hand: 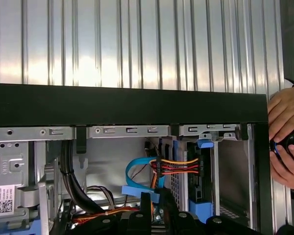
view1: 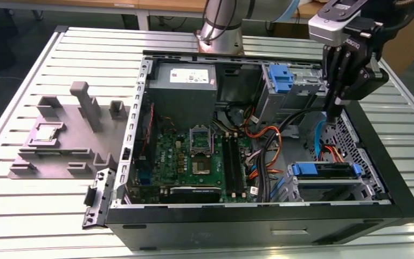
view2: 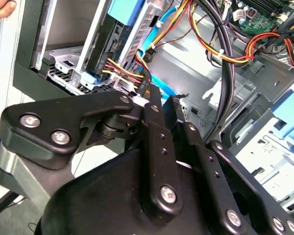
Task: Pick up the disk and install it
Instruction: 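Insert the second disk wire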
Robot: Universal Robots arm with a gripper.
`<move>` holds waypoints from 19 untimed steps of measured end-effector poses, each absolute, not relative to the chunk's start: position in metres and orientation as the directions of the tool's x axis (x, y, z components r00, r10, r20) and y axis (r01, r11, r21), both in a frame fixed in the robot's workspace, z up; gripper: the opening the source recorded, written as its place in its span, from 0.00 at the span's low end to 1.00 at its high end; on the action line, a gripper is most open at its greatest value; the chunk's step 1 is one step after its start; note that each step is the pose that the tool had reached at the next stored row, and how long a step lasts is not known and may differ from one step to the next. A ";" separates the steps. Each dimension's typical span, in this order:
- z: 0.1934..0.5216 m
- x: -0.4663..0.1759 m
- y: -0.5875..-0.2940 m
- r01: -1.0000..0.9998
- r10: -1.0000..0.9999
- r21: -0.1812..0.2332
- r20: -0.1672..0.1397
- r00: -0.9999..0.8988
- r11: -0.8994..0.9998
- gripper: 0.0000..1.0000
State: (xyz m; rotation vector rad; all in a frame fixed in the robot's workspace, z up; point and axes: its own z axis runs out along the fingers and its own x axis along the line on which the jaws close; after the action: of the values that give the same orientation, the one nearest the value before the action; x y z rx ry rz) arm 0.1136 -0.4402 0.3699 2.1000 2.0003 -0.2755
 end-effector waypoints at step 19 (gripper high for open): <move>0.351 0.114 -0.442 0.998 0.927 0.039 -0.372 0.052 -0.040 0.23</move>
State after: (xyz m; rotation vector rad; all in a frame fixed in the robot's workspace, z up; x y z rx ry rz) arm 0.1136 -0.4420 0.3512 2.0471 1.9510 -0.3555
